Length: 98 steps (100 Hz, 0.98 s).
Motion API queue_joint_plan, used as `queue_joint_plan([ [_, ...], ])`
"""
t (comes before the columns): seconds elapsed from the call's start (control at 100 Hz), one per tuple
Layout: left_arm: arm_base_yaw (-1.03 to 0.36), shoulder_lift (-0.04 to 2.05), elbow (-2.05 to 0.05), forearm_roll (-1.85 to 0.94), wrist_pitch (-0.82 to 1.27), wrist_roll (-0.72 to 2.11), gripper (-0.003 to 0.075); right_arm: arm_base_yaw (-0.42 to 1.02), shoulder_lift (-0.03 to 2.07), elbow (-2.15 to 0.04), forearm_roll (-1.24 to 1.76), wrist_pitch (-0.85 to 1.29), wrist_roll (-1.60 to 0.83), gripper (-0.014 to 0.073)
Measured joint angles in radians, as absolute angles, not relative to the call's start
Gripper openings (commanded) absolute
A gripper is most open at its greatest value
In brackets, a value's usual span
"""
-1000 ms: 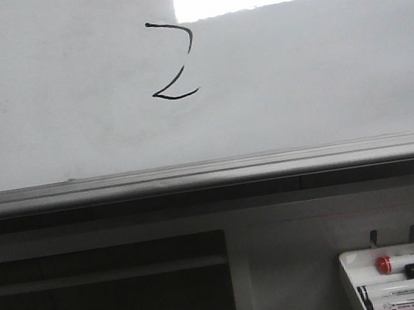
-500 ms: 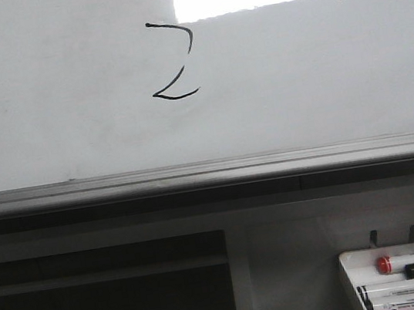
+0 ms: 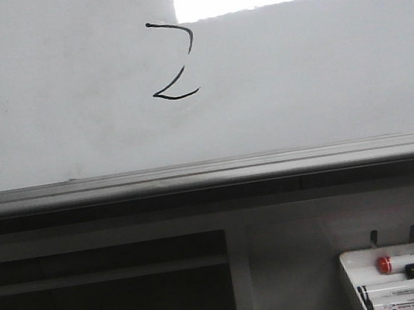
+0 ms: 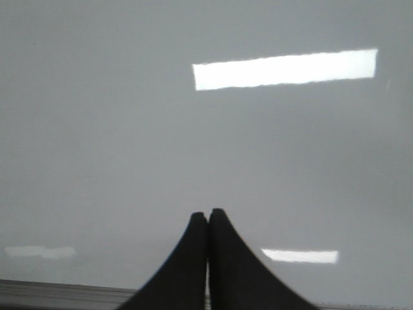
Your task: Write number 2 on whiteboard
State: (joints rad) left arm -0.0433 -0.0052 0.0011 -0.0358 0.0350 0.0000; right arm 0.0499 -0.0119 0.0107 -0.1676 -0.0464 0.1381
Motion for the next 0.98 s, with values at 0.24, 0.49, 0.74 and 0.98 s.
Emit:
queue_joint_plan([
  [0.24, -0.043, -0.005, 0.001, -0.036, 0.035, 0.000, -0.0020, 0.050, -0.012, 0.011, -0.168, -0.015, 0.138, -0.0073],
  [0.49, -0.043, -0.005, 0.001, -0.036, 0.035, 0.000, -0.0020, 0.050, -0.012, 0.011, -0.155, -0.011, 0.138, -0.0073],
  [0.74, -0.043, -0.005, 0.001, -0.036, 0.035, 0.000, -0.0020, 0.050, -0.012, 0.011, -0.142, -0.011, 0.138, -0.0073],
  [0.98, -0.043, -0.005, 0.001, -0.036, 0.035, 0.000, -0.0020, 0.050, -0.012, 0.011, -0.140, -0.011, 0.138, -0.0073],
])
